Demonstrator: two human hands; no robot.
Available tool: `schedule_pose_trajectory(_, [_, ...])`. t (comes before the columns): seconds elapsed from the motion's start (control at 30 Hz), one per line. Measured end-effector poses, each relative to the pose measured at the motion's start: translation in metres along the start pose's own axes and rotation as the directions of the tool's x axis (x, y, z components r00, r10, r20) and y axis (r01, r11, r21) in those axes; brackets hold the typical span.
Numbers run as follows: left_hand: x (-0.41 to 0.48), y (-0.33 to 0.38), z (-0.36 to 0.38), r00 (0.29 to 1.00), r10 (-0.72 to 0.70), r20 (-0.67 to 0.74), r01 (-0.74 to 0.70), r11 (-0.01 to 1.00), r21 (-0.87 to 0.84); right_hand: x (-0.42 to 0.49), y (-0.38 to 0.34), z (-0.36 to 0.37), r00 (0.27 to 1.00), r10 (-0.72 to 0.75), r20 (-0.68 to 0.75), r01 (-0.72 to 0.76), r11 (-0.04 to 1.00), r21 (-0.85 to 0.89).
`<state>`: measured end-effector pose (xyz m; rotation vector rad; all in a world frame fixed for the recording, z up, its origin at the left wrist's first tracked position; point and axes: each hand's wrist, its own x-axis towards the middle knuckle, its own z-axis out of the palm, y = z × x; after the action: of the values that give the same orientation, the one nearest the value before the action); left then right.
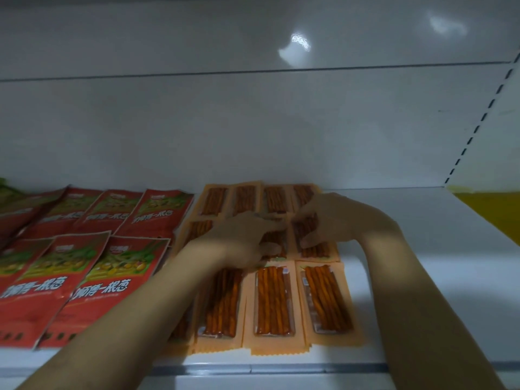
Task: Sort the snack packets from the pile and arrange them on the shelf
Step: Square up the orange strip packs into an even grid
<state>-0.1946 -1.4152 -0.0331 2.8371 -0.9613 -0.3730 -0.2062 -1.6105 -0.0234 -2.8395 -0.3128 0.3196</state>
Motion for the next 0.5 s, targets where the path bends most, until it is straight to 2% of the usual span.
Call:
schedule_pose_trajectory(0.1, [-0.010, -0.005, -0.003, 1.000, -0.014, -0.026, 0.012, 0.997, -0.075, -0.001, 0.002, -0.002, 1.000, 0.001, -0.019, -0.001, 1.000, -0.015])
schedule_pose_trajectory(0.17, [-0.018, -0.016, -0.006, 0.994, -0.044, -0.097, 0.034, 0.994, -0.102, -0.003, 0.001, -0.003, 0.997, 0.004, -0.078, -0.004, 1.000, -0.007])
schedule_pose_trajectory(0.33, [-0.043, -0.054, -0.016, 0.975, -0.137, -0.176, 0.133, 0.990, -0.034, -0.007, -0.027, -0.004, 0.981, -0.072, -0.178, 0.080, 0.996, 0.037])
schedule_pose_trajectory(0.4, [-0.055, -0.066, -0.019, 0.963, -0.191, -0.188, 0.195, 0.981, 0.000, -0.007, -0.037, -0.006, 0.978, -0.105, -0.178, 0.114, 0.992, 0.043])
schedule_pose_trajectory(0.5, [-0.071, -0.075, -0.024, 0.958, -0.243, -0.155, 0.254, 0.966, 0.055, -0.011, -0.049, -0.012, 0.985, -0.075, -0.154, 0.084, 0.995, 0.055])
